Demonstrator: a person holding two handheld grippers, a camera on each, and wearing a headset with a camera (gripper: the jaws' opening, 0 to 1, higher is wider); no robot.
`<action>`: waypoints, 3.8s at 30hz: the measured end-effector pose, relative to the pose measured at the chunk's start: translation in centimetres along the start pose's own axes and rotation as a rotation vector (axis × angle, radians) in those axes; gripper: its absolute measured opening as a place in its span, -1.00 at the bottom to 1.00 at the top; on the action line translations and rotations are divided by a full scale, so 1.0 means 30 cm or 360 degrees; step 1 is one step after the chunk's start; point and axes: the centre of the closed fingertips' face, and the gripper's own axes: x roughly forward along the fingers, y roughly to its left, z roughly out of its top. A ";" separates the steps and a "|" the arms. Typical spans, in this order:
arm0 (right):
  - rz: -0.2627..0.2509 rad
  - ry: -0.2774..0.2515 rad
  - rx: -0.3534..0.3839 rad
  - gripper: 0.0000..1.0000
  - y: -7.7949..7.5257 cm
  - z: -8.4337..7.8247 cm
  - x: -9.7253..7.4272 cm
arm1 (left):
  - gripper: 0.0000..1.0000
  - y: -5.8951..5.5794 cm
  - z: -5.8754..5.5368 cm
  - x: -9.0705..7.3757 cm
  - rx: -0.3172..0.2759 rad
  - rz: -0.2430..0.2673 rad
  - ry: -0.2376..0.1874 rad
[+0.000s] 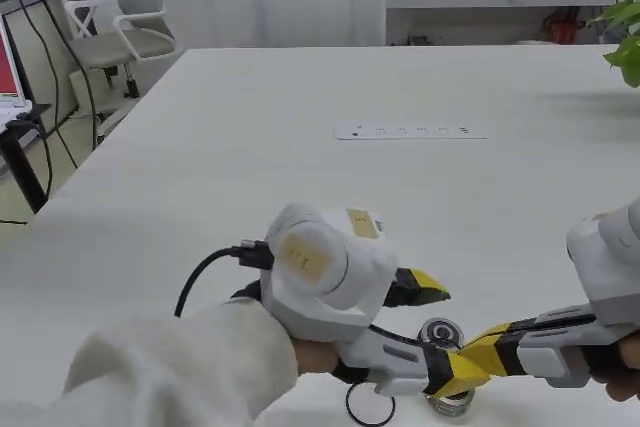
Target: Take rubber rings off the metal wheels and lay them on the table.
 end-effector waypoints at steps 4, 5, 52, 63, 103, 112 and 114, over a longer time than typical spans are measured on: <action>0.0006 -0.0045 0.0010 -1.00 0.003 0.020 -0.007 | 0.09 0.015 0.046 -0.036 0.0055 0.0033 -0.0035; 0.0009 -0.0057 0.0012 -1.00 0.005 0.027 -0.010 | 0.16 0.023 0.070 -0.046 0.0004 0.0054 -0.0083; 0.0165 -0.0306 0.0052 -1.00 0.109 0.155 -0.054 | 0.86 -0.055 -0.045 -0.478 -0.0347 0.0404 -0.0162; 0.0212 -0.0364 0.0058 -1.00 0.146 0.189 -0.066 | 0.88 -0.079 -0.087 -0.425 -0.0332 0.0392 -0.0080; 0.0145 0.0101 -0.0177 -1.00 0.136 -0.021 0.157 | 0.77 -0.086 -0.141 -0.422 -0.0370 0.0395 0.0019; 0.0131 0.0116 -0.0208 -1.00 0.123 -0.027 0.165 | 0.71 -0.091 -0.149 -0.420 -0.0390 0.0384 0.0034; 0.0126 0.0120 -0.0211 -1.00 0.119 -0.029 0.167 | 0.71 -0.089 -0.148 -0.420 -0.0390 0.0387 0.0032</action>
